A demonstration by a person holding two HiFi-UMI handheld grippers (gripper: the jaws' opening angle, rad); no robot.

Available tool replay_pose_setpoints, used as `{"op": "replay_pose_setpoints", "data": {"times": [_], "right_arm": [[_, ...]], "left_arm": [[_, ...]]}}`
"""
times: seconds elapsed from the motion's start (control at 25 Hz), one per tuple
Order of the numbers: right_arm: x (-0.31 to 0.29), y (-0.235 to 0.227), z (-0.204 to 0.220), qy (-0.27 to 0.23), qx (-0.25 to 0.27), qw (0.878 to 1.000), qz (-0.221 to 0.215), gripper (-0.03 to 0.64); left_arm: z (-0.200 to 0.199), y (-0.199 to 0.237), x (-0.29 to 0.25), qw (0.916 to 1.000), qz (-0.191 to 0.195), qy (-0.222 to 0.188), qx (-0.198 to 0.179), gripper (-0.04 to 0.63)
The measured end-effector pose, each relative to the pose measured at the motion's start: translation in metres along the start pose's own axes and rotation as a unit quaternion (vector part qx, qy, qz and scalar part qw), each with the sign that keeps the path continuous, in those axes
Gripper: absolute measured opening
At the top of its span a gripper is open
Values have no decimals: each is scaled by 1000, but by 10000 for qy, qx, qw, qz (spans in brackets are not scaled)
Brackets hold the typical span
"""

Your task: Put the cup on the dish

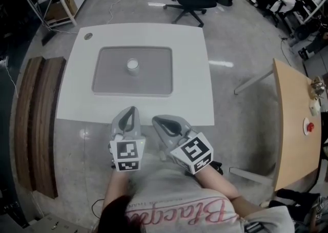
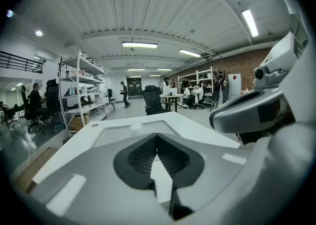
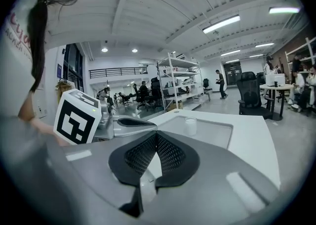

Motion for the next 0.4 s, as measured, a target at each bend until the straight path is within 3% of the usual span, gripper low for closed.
{"op": "replay_pose_setpoints", "data": {"times": [0.4], "right_arm": [[24,31,-3,-206,139,9997,35,-2]], "left_arm": [[-4,-27,38,9992,364,-132,11,-2]]}}
Point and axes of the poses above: the fingertips, and each gripper's own axes: x backward along the fingers, y to its left, z out of its underside, the point moved 3 cm from there along x, backward along the fingers, and after that the axes turned 7 degrees about x, right-handed, at the moved point
